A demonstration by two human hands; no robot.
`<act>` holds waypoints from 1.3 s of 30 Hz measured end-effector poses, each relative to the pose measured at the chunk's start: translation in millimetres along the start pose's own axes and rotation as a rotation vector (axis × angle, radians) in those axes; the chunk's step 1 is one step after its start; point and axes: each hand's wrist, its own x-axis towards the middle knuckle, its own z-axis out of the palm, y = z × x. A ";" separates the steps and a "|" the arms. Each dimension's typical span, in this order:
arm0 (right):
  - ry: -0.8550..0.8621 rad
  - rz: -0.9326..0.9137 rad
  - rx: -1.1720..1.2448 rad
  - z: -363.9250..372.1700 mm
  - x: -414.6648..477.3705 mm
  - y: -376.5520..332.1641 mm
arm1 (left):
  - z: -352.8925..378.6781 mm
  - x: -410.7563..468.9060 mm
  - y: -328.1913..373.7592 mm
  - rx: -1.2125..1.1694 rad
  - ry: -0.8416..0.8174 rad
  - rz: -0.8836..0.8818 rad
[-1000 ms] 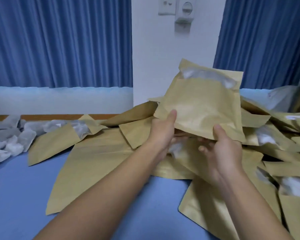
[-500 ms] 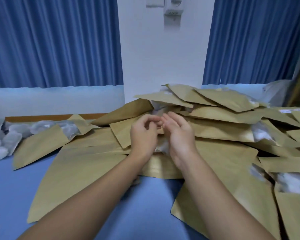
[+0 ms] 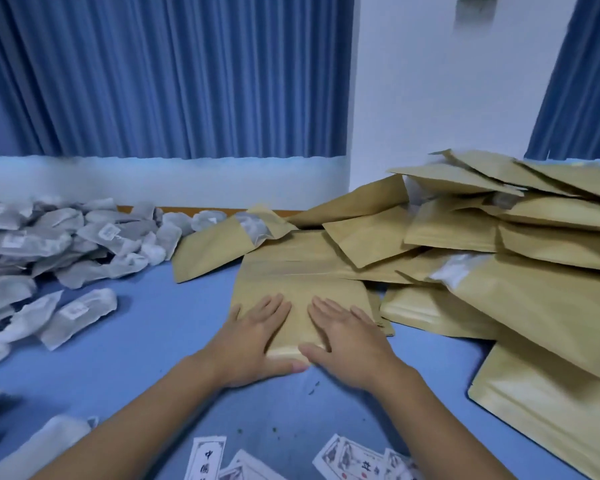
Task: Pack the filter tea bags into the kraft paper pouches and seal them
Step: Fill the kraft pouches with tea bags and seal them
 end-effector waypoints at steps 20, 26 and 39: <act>-0.196 -0.137 -0.168 -43.7 -13.3 -40.9 | -34.4 -40.7 -5.4 -0.230 0.042 0.228; -0.004 -0.110 -0.030 -35.4 -8.7 -29.0 | -25.7 -48.7 -6.7 -0.122 0.050 0.228; -0.202 -0.105 0.356 -41.0 -8.9 -21.9 | -47.3 -42.9 -14.8 -0.330 -0.103 0.270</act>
